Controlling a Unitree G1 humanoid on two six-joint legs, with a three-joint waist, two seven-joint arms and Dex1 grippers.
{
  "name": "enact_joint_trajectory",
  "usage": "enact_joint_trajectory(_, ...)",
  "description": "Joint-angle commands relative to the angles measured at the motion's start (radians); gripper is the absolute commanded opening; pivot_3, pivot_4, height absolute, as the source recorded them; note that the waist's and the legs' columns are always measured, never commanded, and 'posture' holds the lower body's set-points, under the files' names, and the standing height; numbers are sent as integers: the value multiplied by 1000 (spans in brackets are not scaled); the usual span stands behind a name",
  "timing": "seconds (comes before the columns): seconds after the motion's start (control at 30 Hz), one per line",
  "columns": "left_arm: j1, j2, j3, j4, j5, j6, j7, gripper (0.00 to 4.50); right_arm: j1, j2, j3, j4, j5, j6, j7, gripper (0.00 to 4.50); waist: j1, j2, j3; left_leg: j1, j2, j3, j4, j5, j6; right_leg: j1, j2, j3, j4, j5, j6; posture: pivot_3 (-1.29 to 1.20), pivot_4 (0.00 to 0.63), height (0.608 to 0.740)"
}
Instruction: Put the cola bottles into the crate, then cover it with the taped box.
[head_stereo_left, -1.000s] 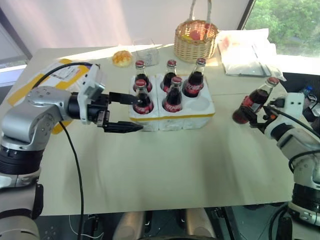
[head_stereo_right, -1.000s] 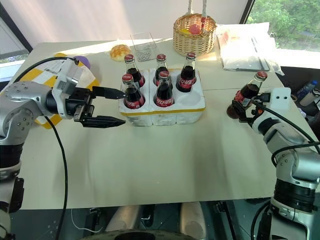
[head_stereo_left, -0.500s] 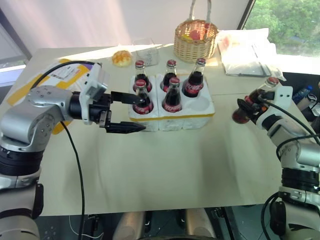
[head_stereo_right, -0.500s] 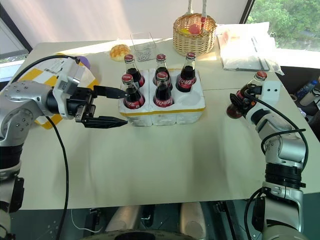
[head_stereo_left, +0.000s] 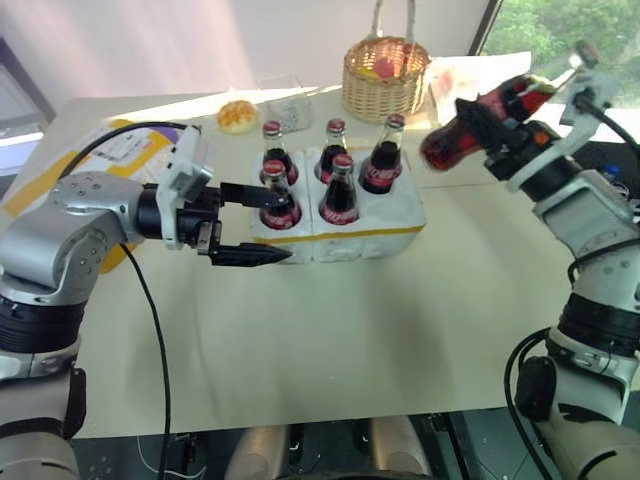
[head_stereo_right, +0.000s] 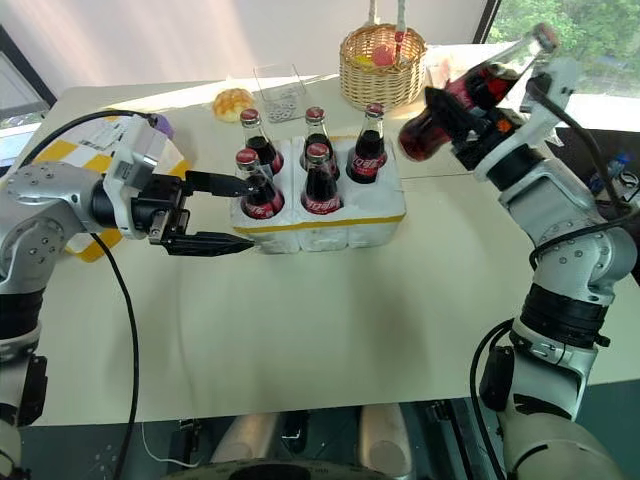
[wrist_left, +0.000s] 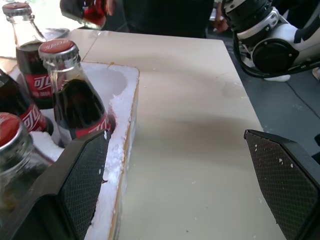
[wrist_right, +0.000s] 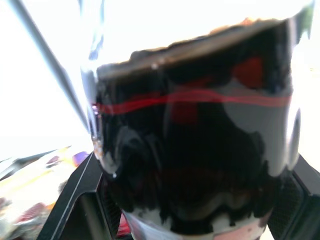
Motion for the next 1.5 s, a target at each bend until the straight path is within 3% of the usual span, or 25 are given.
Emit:
enact_joint_trajectory(0.03,-6,8,33,-13,-6,-14,7,4500,-10,-11,32,-54,27,3,44,2834,0,0,0,0,0,0,0,0,0,0,0,0,0,0,0,0,150,740)
enact_joint_trajectory(0.23,3,21,43,-17,2,-23,15,4500,8,-27,148,-31,-46,-23,129,2834,-3,0,0,-1,-1,0,0,0,0,-1,0,0,0,0,0,0,150,740)
enact_joint_trajectory(0.4,17,28,46,-20,8,-33,19,4500,16,-89,345,15,-244,-147,272,2834,-5,0,0,-1,0,1,0,0,0,-1,0,0,0,0,0,0,150,740)
enact_joint_trajectory(0.67,22,34,49,-30,4,-33,29,4500,-40,-73,468,179,-427,-262,353,2834,-9,0,0,0,0,1,0,0,0,-1,0,0,0,0,0,0,150,740)
enact_joint_trajectory(0.7,24,36,50,-33,2,-32,30,4500,-43,-71,472,195,-436,-259,359,3334,-9,-1,0,0,0,1,0,0,0,-1,0,0,0,0,0,0,150,740)
enact_joint_trajectory(0.77,30,41,57,-42,-3,-27,35,4500,-47,-70,466,214,-439,-242,372,4332,-7,-1,0,0,0,1,0,0,-1,-1,0,0,1,0,0,0,150,740)
enact_joint_trajectory(0.8,35,46,62,-47,-7,-24,37,4500,-48,-72,459,215,-438,-234,378,4454,-6,-1,0,0,0,0,0,1,-1,-1,0,0,1,0,0,0,150,740)
enact_joint_trajectory(0.97,73,85,118,-77,-26,2,65,4500,-25,-150,396,131,-392,-177,457,4454,-2,-1,0,0,0,0,1,0,-1,-1,0,0,1,0,0,0,150,740)
enact_joint_trajectory(1.23,300,207,388,-158,-25,43,142,4500,70,-437,196,-2,-268,-108,660,4454,-2,-1,0,-1,0,0,0,-1,1,-1,-1,0,-1,0,0,0,150,740)
enact_joint_trajectory(1.4,536,257,535,-206,187,-41,237,4500,100,-583,110,79,-253,-104,755,4454,-5,-1,0,0,1,1,0,-1,1,0,-4,0,-2,0,0,0,150,740)
enact_joint_trajectory(1.5,759,278,629,-188,472,-152,338,4500,92,-618,56,50,-184,-90,817,4454,-7,0,0,0,1,2,0,-1,1,-1,-5,1,-2,-2,-3,0,150,740)
